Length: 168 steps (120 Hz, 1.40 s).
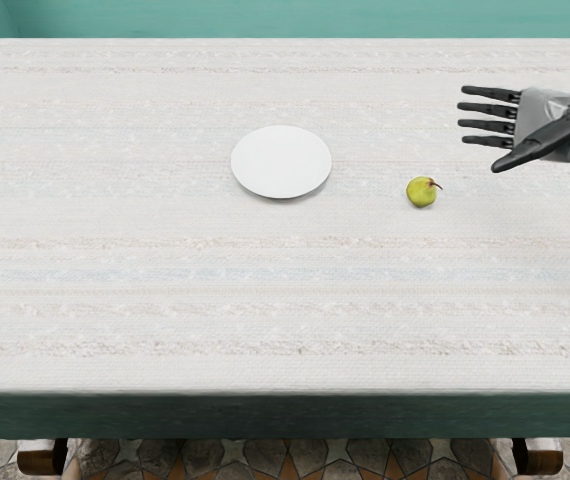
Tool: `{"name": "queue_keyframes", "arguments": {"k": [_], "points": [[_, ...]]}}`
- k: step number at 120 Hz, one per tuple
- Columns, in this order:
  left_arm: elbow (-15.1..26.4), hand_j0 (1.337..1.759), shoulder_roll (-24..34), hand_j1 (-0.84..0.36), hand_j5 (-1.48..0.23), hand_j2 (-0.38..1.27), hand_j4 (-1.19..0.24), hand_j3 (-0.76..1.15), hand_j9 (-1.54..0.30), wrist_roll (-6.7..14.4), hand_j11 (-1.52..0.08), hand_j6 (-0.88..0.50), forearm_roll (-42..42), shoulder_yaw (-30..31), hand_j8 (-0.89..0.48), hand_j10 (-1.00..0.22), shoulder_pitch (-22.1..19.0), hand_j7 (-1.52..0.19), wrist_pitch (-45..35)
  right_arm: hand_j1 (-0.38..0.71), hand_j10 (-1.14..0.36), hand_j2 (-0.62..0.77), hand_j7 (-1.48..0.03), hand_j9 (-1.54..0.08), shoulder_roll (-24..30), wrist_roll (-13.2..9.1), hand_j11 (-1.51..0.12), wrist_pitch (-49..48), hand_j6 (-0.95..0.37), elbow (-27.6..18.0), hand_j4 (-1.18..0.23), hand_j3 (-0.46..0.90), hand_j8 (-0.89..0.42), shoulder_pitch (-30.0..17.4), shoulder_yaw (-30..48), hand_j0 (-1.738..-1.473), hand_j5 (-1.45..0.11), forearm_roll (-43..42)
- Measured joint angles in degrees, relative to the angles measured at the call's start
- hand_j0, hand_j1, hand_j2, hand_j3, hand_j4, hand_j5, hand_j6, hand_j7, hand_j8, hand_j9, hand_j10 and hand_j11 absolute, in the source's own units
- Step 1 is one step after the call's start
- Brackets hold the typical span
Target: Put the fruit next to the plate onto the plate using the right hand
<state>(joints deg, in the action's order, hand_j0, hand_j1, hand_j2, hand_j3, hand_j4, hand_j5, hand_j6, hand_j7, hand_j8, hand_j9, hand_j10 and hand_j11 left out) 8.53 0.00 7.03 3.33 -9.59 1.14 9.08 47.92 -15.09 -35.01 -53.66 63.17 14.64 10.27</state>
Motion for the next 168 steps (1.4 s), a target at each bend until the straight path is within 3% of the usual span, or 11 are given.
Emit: {"name": "queue_keyframes", "arguments": {"k": [14,23,27,42,55,65,110,129,168], "points": [[0.00,1.658,0.00,0.35,0.00,0.00,0.00,0.00,0.00,0.00,0.00,0.00,0.00,0.00,0.00,0.00,0.00,0.00,-0.02,-0.35,0.00,0.00,0.00,0.00,-0.81,-1.71,0.00,0.00,0.00,-0.43,0.00,0.00,0.00,0.78,0.12,-1.658,0.00,-0.58],[0.00,1.658,0.00,0.35,0.00,0.00,0.00,0.00,0.00,0.00,0.00,0.00,0.00,0.00,0.00,0.00,0.00,0.00,-0.01,-0.35,0.00,0.00,0.00,0.00,-2.36,-1.32,0.00,0.00,0.00,0.36,0.00,0.00,0.00,0.86,0.16,-1.658,0.00,-2.82],[0.00,1.658,0.00,0.35,0.00,0.00,0.00,0.00,0.00,0.00,0.00,0.00,0.00,0.00,0.00,0.00,0.00,0.00,0.01,-0.35,0.00,0.00,0.00,0.00,-3.19,0.98,0.00,-0.01,0.00,0.83,0.00,0.00,0.00,0.89,0.21,-1.658,0.00,-6.14],[0.00,1.658,0.00,0.35,0.00,0.00,0.00,0.00,0.00,0.00,0.00,0.00,0.00,0.00,0.00,0.00,0.00,0.00,0.00,-0.35,0.00,0.00,0.00,0.00,-5.69,13.00,0.00,1.78,0.00,1.78,0.00,0.00,0.00,0.35,0.11,-1.658,0.00,-20.77],[0.00,1.658,0.00,0.35,0.00,0.00,0.00,0.00,0.00,0.00,0.00,0.00,0.00,0.00,0.00,0.00,0.00,0.00,-0.01,-0.35,0.00,0.00,0.00,0.00,-8.43,19.39,0.00,8.99,0.00,1.94,0.00,0.00,0.00,-1.58,-0.04,-1.658,0.00,-29.41],[0.00,1.658,0.00,0.35,0.00,0.00,0.00,0.00,0.00,0.00,0.00,0.00,0.00,0.00,0.00,0.00,0.00,0.00,-0.02,-0.35,0.00,0.00,0.00,0.00,-9.49,22.06,0.00,14.06,0.00,1.79,0.00,0.00,0.00,-3.34,-0.27,-1.658,0.00,-32.22],[0.00,1.658,0.00,0.35,0.00,0.00,0.00,0.00,0.00,0.00,0.00,0.00,0.00,0.00,0.00,0.00,0.00,0.00,-0.01,-0.34,-0.01,0.00,-0.01,-0.01,-12.38,25.80,-0.01,29.73,-0.01,0.96,-0.01,0.00,-0.01,-10.51,-0.55,-1.658,-0.01,-37.52],[0.00,1.658,0.00,0.35,0.00,0.00,0.00,0.00,0.00,0.00,0.00,0.00,0.00,0.00,0.00,0.00,0.00,0.00,0.00,-0.25,-0.08,-0.01,-0.11,-0.11,-13.51,26.17,-0.11,33.25,-0.08,1.22,-0.08,0.00,-0.08,-11.54,-0.65,-1.658,-0.11,-37.83],[0.00,1.658,0.00,0.35,0.00,0.00,0.00,0.00,0.00,0.00,0.00,0.00,0.00,0.00,0.00,0.00,0.00,0.00,0.00,-0.08,-0.22,-0.04,-0.29,-0.29,-16.49,29.90,-0.29,39.70,-0.22,1.41,-0.22,0.00,-0.22,-12.57,-2.05,-1.658,-0.29,-40.51]]}}
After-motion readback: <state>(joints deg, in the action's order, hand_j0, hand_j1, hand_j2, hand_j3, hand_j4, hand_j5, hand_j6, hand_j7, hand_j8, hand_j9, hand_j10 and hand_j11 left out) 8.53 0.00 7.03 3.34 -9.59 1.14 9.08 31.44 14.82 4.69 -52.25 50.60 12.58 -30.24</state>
